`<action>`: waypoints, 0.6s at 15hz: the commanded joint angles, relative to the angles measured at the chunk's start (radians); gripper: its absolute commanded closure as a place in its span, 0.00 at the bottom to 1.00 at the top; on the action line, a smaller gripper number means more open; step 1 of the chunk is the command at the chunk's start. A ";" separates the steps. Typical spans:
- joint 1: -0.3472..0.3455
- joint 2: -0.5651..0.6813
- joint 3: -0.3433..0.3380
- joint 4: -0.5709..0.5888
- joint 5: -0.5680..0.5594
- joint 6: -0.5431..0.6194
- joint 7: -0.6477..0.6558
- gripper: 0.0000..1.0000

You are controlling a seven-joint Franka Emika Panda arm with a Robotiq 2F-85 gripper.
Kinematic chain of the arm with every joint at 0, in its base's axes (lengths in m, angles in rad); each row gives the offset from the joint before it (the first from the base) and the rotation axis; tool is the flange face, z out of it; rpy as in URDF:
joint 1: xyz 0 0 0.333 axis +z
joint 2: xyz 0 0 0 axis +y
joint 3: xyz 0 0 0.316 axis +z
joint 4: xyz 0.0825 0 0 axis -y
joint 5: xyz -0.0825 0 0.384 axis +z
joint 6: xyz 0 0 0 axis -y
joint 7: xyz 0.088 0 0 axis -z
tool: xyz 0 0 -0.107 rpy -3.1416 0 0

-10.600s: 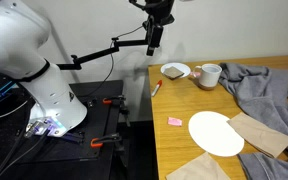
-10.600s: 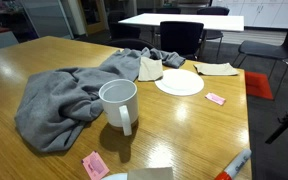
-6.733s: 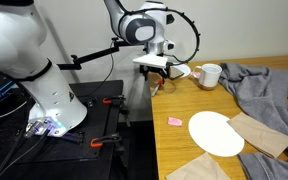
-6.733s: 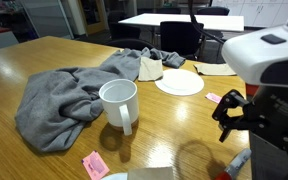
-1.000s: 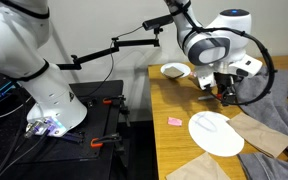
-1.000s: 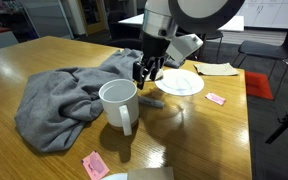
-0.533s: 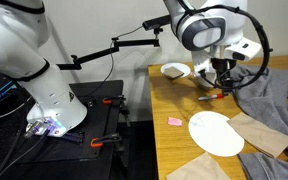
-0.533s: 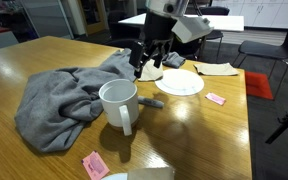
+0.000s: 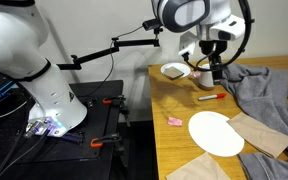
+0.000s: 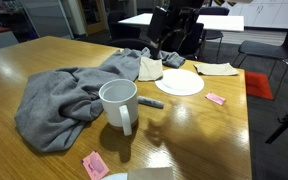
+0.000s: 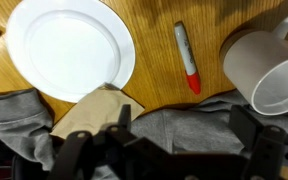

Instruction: Move the marker to the right of the cup

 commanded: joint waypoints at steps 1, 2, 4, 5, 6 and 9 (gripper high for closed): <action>0.021 -0.115 -0.017 -0.094 -0.082 -0.008 0.086 0.00; 0.014 -0.132 -0.008 -0.104 -0.094 -0.012 0.094 0.00; -0.015 -0.084 0.018 -0.068 -0.073 -0.001 0.058 0.00; -0.017 -0.093 0.022 -0.074 -0.074 -0.001 0.059 0.00; -0.020 -0.092 0.024 -0.074 -0.073 -0.001 0.059 0.00; -0.019 -0.084 0.022 -0.073 -0.073 -0.001 0.059 0.00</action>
